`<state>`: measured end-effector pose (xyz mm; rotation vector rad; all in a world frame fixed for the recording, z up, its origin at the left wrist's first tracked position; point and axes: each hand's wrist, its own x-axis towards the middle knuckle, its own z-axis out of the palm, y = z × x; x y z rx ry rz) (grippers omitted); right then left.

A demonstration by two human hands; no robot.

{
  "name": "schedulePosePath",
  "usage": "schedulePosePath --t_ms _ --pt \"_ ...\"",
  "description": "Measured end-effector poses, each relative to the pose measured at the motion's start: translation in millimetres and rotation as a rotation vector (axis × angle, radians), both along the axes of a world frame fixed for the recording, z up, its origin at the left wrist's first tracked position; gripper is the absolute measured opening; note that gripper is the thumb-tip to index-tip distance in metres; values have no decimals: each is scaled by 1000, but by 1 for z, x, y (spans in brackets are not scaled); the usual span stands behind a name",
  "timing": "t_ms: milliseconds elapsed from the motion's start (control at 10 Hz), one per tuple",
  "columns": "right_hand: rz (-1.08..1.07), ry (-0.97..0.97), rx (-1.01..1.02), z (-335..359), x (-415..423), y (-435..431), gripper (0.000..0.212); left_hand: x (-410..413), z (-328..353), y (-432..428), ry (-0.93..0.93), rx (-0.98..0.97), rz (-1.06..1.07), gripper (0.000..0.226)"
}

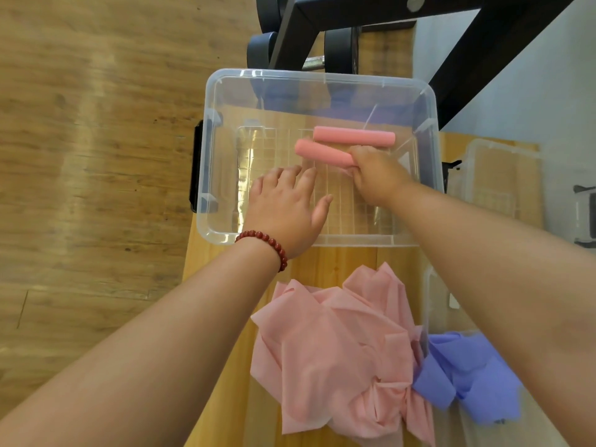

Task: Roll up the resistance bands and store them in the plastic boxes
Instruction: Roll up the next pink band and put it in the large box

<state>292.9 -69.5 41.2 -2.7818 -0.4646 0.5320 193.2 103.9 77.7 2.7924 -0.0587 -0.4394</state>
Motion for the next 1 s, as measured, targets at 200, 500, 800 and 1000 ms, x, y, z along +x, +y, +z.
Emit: schedulePosePath --t_ms 200,500,800,1000 --pt "82 177 14 5 5 -5 9 -1 -1 0 -6 5 1 60" --pt "114 -174 -323 -15 6 2 29 0 -3 1 -10 3 3 60" --pt "229 -315 -338 -16 4 10 23 1 -4 1 -7 -4 11 60" --pt "236 -364 -351 -18 11 9 18 0 -4 0 -8 -1 12 59"
